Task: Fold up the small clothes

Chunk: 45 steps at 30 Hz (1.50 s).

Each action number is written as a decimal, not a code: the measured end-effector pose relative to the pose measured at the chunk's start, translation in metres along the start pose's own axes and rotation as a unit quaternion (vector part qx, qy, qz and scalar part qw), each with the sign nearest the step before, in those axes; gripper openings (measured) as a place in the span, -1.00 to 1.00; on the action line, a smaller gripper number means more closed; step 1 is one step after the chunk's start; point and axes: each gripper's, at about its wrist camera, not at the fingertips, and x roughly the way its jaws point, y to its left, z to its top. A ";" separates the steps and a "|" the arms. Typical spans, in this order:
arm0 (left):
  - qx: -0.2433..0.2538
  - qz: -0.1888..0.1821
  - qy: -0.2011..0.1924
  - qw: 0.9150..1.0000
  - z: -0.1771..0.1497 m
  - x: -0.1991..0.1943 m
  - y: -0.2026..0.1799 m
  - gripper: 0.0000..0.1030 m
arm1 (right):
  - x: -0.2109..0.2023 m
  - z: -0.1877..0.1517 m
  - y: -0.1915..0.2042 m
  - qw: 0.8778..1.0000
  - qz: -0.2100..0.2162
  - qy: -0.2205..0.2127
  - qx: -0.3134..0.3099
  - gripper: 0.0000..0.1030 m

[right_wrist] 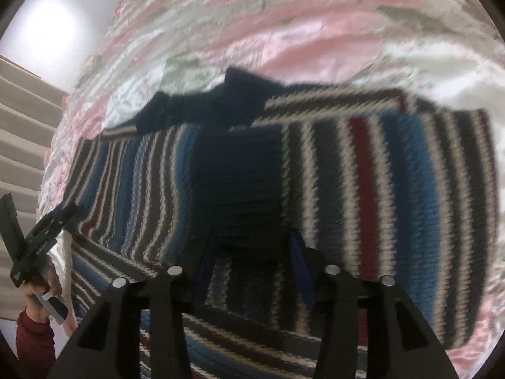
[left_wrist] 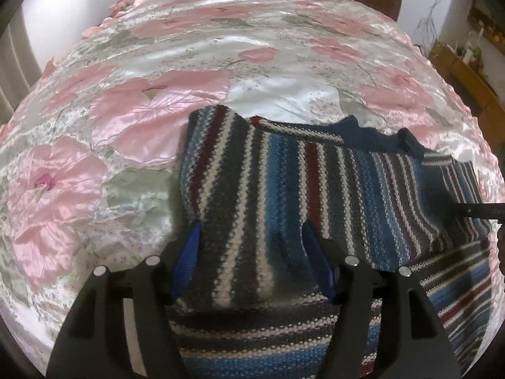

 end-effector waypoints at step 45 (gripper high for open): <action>-0.004 -0.006 0.047 0.999 -0.190 -0.084 -0.005 0.45 | -0.066 -0.250 0.000 0.994 -0.084 -0.038 -0.066 -0.11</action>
